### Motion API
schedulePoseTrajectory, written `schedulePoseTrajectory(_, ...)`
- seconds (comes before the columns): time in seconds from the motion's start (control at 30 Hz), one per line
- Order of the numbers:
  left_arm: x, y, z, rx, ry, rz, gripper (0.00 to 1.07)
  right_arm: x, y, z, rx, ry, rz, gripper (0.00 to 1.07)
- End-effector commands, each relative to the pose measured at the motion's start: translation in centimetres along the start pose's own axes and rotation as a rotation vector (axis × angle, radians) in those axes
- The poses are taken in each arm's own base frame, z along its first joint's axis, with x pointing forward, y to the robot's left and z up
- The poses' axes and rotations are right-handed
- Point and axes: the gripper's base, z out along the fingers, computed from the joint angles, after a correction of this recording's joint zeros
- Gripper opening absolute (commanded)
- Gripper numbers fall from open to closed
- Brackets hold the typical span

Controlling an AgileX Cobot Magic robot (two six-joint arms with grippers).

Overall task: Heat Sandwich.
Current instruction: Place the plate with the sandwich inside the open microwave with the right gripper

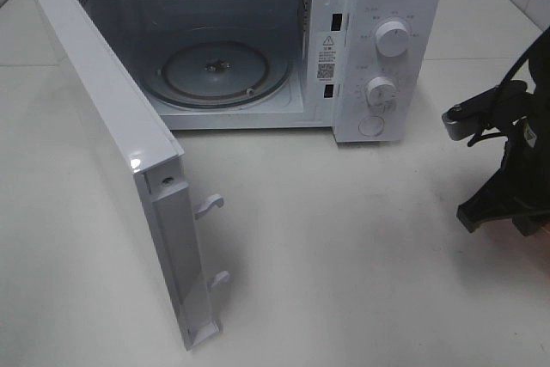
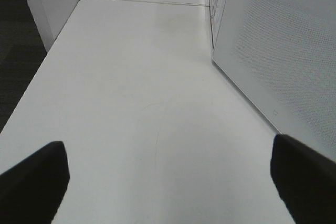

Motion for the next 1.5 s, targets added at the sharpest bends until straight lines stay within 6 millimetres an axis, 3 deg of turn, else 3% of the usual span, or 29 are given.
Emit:
schedulePoseTrajectory(0.03,0.2,0.0,-0.3,0.001,-0.027,0.0,0.98,1.4,0.4,-0.8,0.021,-0.003,-0.033,0.0)
schedulePoseTrajectory(0.2,0.2,0.0,-0.3,0.001,-0.027,0.0,0.98,2.1,0.9,-1.2,0.021,-0.011,-0.043,0.0)
schedulePoseTrajectory(0.87,0.2,0.0,-0.3,0.001,-0.027,0.0,0.98,5.3,3.1,-6.1,0.055,-0.083,-0.182,0.0)
schedulePoseTrajectory(1.5,0.2,0.0,-0.3,0.001,-0.027,0.0,0.98,7.1,5.6,-8.4,0.061,-0.157,-0.397,0.0)
